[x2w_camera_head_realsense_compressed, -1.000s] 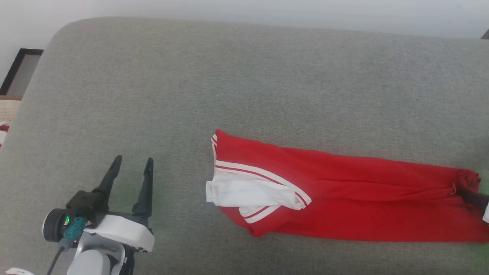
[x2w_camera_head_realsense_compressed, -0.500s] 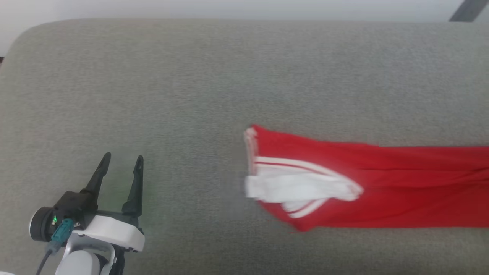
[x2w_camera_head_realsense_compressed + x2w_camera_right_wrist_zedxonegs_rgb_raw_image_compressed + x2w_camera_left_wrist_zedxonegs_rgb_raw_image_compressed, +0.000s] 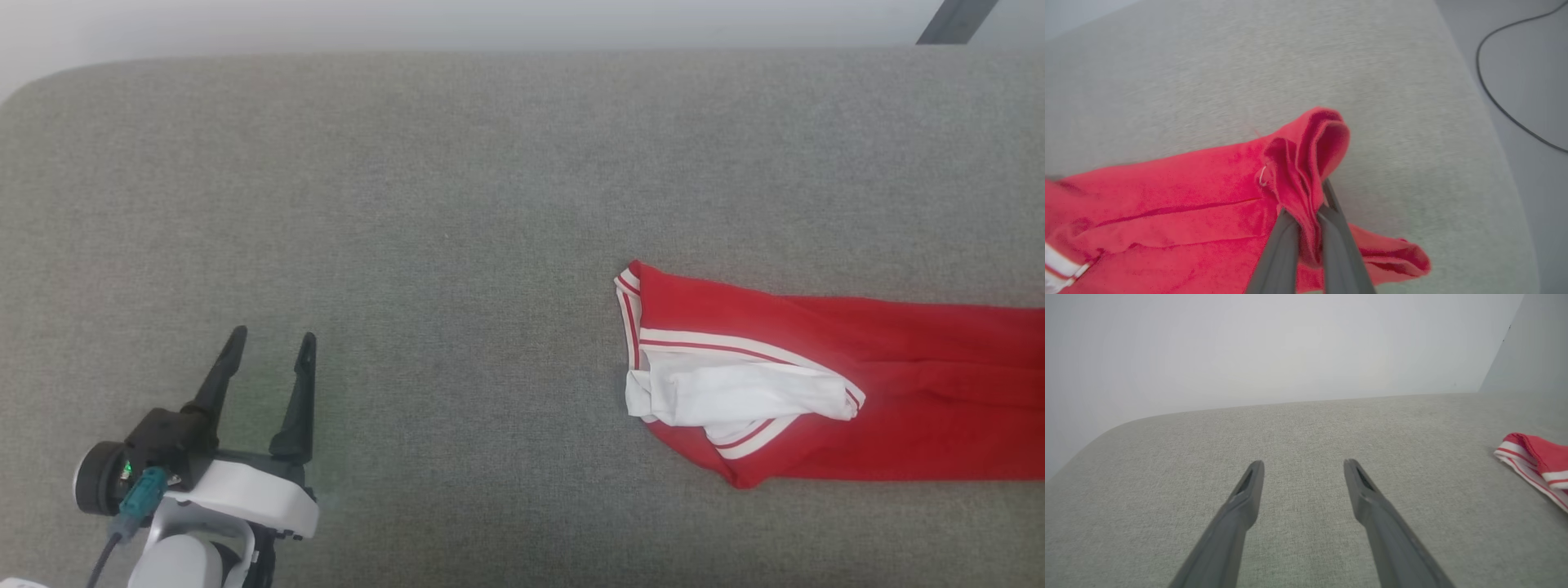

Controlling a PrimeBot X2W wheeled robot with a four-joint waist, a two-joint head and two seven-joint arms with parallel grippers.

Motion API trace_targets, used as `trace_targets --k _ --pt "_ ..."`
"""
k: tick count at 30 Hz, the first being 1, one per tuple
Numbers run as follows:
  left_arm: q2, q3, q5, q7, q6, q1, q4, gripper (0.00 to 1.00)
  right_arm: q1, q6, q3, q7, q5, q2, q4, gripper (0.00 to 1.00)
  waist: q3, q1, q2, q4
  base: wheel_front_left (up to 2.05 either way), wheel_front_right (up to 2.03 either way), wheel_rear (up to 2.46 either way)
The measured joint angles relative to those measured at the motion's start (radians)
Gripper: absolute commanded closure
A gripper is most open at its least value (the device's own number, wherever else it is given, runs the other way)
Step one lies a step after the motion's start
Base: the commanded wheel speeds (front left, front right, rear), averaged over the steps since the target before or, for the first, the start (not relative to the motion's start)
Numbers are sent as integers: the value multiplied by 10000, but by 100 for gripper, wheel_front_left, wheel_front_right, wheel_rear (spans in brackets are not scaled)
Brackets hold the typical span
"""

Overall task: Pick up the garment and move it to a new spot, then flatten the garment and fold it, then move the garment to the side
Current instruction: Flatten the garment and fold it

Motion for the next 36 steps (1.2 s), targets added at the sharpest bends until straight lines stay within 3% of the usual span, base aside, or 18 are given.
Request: trace_targets --k 11,18,25,36 --pt "-320 -190 -136 0 0 147 123 0 744 0 1950 865 -334 915 -4077 100 -295 0 0 349 0 0 0" --pt "-560 -447 -198 0 -2 234 205 0 327 0 3371 1570 -863 1693 -5580 100 -451 0 0 793 0 0 0" --pt "-734 -692 -349 0 -2 228 228 0 -596 0 4612 1910 -1106 2362 -5674 100 -468 0 0 1281 0 0 0" --pt "-867 -943 -481 0 -2 16 397 0 -1496 0 5576 1175 -1407 2755 -3781 100 -292 0 0 1784 0 0 0"
